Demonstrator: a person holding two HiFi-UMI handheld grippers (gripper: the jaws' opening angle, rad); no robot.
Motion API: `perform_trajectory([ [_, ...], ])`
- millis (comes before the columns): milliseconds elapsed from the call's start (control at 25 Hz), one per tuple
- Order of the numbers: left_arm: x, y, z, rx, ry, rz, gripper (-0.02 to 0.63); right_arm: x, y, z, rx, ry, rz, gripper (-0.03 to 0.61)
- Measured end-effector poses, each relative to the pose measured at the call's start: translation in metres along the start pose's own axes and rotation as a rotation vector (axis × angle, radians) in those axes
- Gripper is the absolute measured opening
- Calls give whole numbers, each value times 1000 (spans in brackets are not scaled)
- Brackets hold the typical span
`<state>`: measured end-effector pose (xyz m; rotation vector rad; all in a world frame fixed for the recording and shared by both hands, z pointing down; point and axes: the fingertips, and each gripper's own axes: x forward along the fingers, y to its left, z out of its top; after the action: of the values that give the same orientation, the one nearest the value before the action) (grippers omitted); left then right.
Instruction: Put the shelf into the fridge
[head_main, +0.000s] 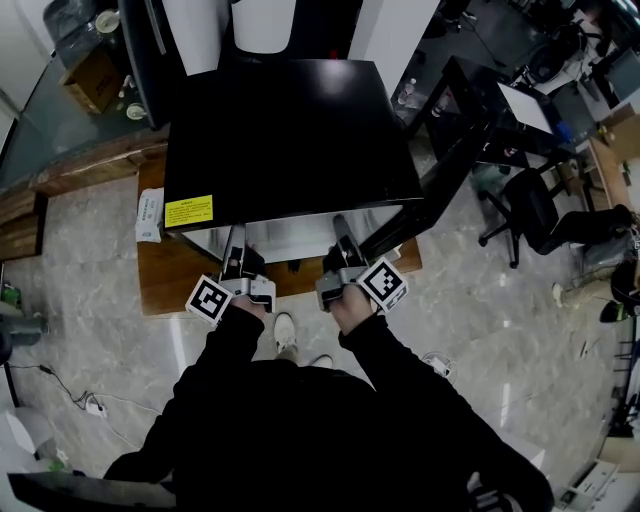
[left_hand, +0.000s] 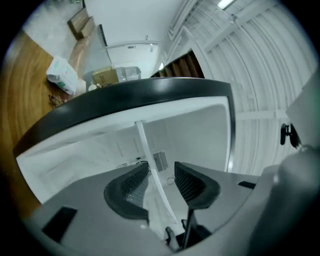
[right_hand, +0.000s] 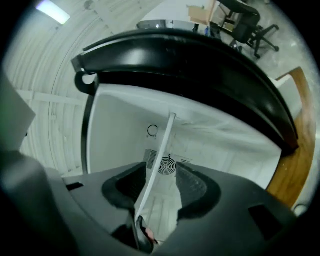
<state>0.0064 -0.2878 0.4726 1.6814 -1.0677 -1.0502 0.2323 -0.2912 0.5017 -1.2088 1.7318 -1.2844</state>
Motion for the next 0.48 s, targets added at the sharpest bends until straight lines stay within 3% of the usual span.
perform_trajectory([
  [120, -28, -14, -27, 166, 144, -13, 156, -30, 12, -10, -187, 109, 40, 178],
  [360, -79, -83, -90, 706, 473, -200, 156, -92, 61, -36, -783, 303, 165, 130],
  [480, -104, -110, -110, 847, 551, -266, 155, -125, 91, -51, -982, 346, 267, 74],
])
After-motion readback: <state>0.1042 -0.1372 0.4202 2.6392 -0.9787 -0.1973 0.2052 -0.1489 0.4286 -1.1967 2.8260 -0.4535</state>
